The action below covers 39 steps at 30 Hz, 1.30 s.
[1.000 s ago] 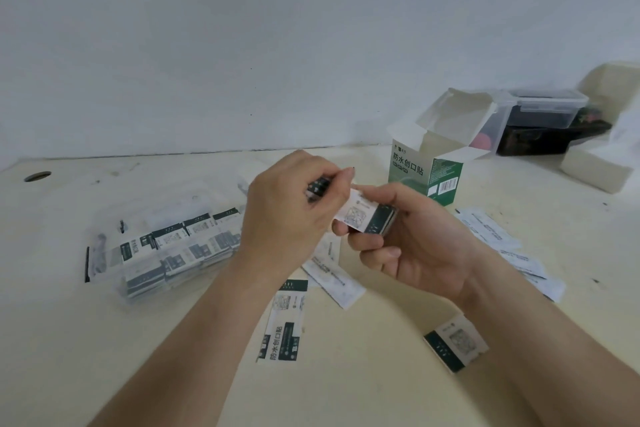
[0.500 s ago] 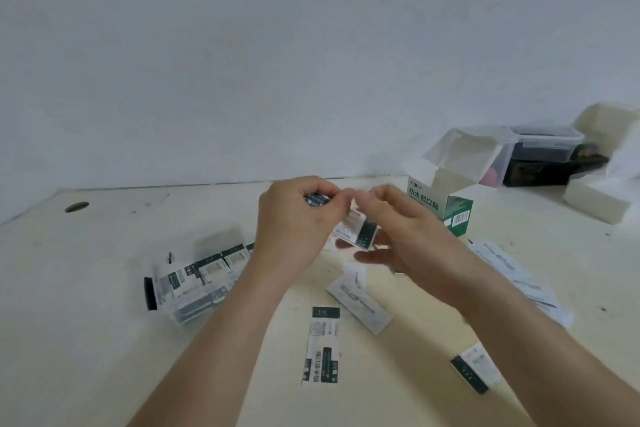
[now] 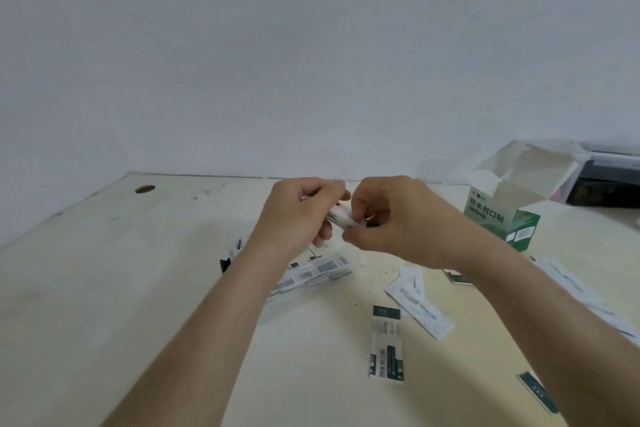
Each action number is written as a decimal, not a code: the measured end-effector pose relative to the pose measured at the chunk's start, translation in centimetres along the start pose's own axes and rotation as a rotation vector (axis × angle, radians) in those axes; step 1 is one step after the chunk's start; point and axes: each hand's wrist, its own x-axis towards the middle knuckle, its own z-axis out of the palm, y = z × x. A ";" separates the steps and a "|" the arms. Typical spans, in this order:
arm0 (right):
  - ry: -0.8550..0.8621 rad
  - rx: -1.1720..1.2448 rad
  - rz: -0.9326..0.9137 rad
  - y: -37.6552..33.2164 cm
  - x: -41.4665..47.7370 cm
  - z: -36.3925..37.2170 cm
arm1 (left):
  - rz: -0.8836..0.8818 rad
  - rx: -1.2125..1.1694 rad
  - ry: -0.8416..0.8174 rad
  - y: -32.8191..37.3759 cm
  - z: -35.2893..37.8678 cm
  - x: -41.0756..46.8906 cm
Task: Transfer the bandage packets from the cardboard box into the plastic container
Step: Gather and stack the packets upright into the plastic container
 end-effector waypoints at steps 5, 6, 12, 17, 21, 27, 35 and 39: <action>-0.193 0.468 0.091 -0.9 1.7 1.5 | 0.090 0.032 0.060 -0.8 -2.9 0.3; -0.237 0.495 0.092 -1.3 2.1 2.1 | 0.108 0.057 0.092 -1.0 -3.4 0.4; -0.375 0.502 0.092 -2.8 4.7 4.1 | 0.148 0.196 0.084 -2.3 -6.1 0.8; -0.400 0.335 0.160 -3.2 6.6 4.8 | 0.158 0.333 0.045 -3.6 -7.7 1.2; -0.284 -0.186 0.139 -2.9 8.0 4.5 | 0.159 0.567 0.199 -4.4 -8.4 2.1; -0.265 -0.621 0.076 -2.3 8.5 5.6 | -0.009 0.928 -0.257 -3.8 -5.8 3.5; -0.325 -0.958 -0.024 -1.3 9.5 8.1 | 0.003 1.160 -0.566 -4.6 -5.3 3.5; -0.341 -1.017 -0.048 -1.1 9.8 8.9 | 0.005 1.150 -0.578 -5.0 -5.4 3.7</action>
